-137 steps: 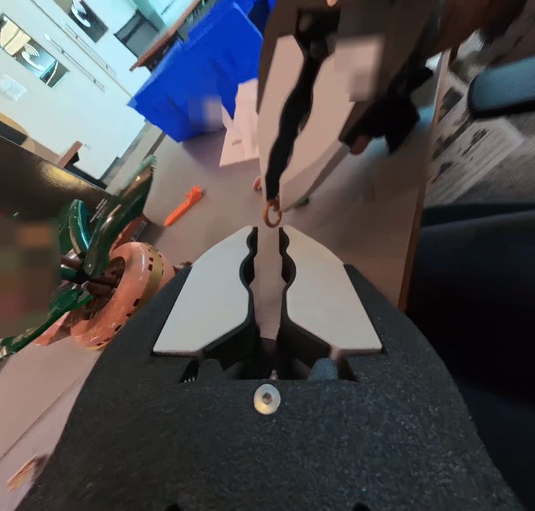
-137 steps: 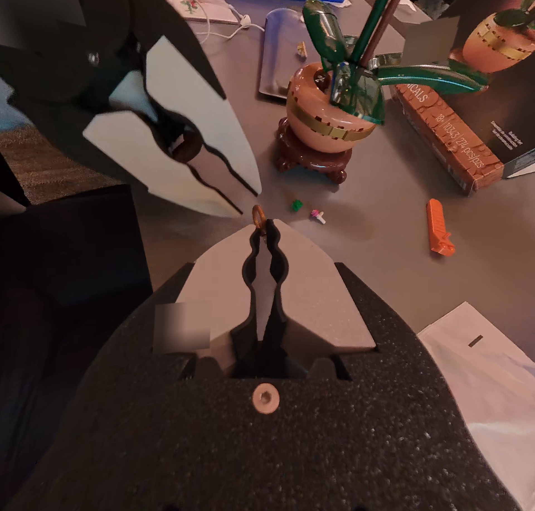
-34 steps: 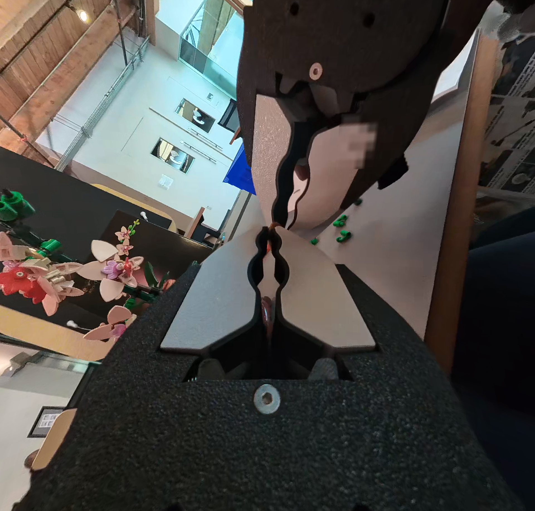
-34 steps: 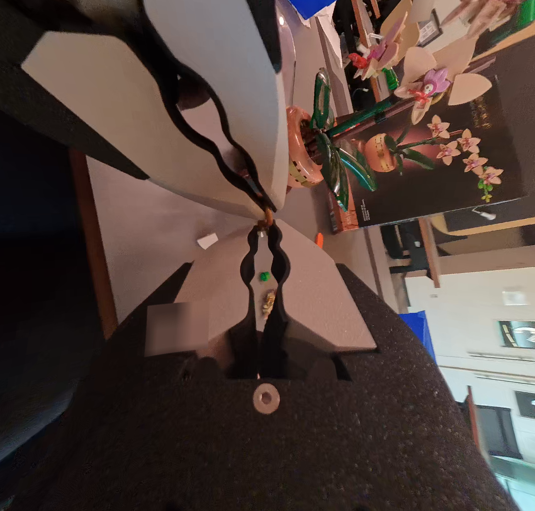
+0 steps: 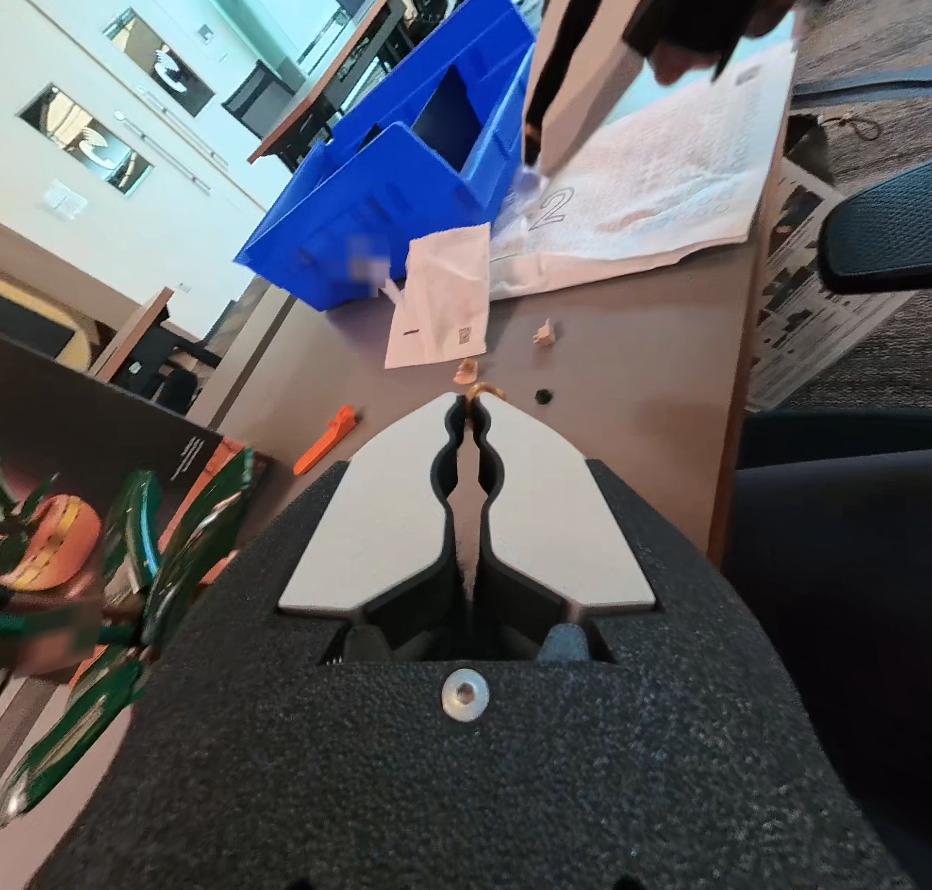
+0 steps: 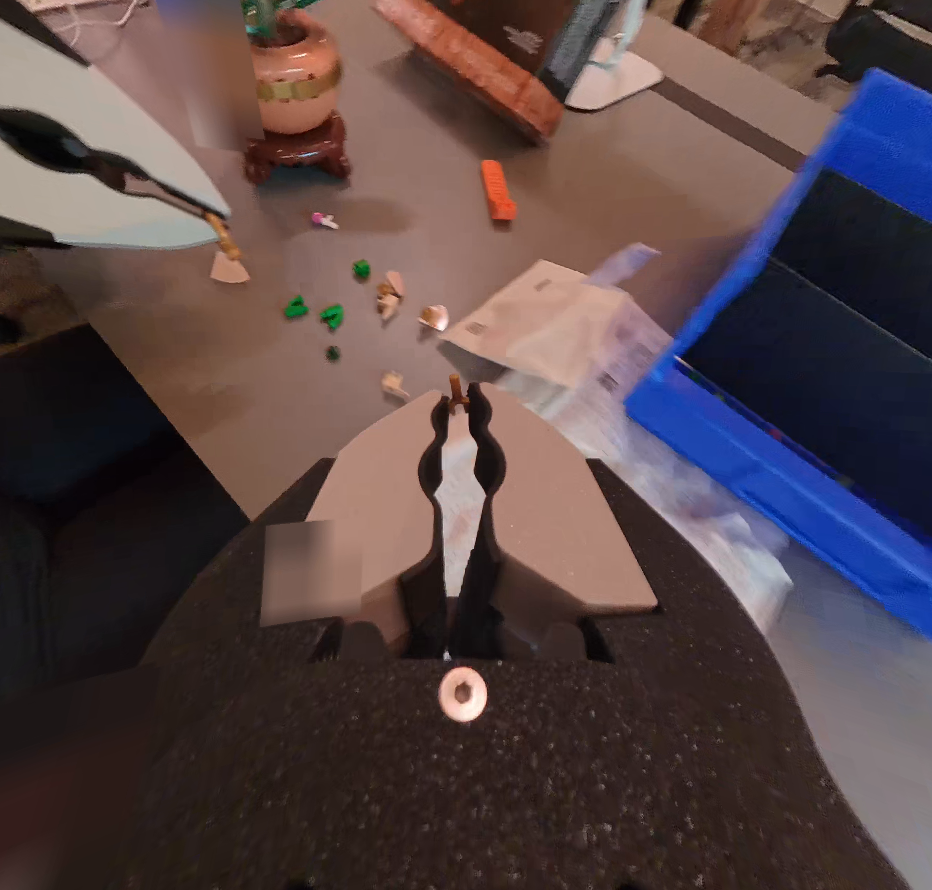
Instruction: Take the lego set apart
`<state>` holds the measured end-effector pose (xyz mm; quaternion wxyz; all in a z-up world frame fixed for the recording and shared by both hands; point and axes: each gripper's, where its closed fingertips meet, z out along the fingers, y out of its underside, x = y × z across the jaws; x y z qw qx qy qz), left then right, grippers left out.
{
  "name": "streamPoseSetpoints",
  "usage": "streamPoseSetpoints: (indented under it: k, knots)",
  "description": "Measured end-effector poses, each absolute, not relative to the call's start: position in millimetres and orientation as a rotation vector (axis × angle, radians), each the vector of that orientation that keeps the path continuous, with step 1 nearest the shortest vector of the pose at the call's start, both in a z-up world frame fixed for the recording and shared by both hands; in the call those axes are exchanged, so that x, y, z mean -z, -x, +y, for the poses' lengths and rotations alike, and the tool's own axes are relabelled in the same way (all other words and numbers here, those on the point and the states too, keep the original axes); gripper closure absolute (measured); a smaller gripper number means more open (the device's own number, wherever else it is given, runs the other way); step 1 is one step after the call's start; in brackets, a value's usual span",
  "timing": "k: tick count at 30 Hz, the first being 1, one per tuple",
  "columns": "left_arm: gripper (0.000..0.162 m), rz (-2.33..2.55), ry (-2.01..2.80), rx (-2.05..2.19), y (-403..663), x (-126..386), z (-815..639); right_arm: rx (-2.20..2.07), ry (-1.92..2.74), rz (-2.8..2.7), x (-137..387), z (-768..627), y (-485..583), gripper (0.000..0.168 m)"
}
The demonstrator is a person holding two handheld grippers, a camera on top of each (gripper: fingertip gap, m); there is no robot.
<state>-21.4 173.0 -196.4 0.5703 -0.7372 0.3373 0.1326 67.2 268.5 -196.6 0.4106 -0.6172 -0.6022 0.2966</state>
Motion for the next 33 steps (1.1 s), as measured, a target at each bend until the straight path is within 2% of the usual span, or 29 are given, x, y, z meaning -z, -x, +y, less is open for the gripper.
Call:
streamPoseSetpoints:
  k: [6,11,14,17,23,30,33]
  knots:
    - [0.16,0.796,1.716,-0.329,4.8,195.1,193.7,-0.83,1.63,-1.285,181.5,295.9,-121.5,0.162]
    - [0.16,0.78,1.724,-0.66,17.9,193.2,245.3,-0.721,1.572,-1.318,182.2,302.0,-82.5,0.161]
    - [0.16,0.855,1.749,-0.906,29.1,199.8,270.2,-0.5,1.599,-1.378,199.6,319.0,-63.3,0.161]
    - [0.16,0.902,1.787,-0.951,29.7,211.2,286.3,-0.438,1.59,-1.418,210.1,324.0,-51.0,0.161]
    - [0.16,0.942,1.867,-0.948,36.9,230.1,303.2,-0.201,1.359,-1.425,171.4,333.1,-26.2,0.161]
    - [0.16,0.96,1.968,-0.877,44.3,245.1,307.1,0.208,1.599,-1.563,212.4,362.7,-28.3,0.161]
    - [0.16,0.967,1.973,-0.854,45.8,246.8,308.8,0.005,1.742,-1.625,240.3,353.2,-19.0,0.161]
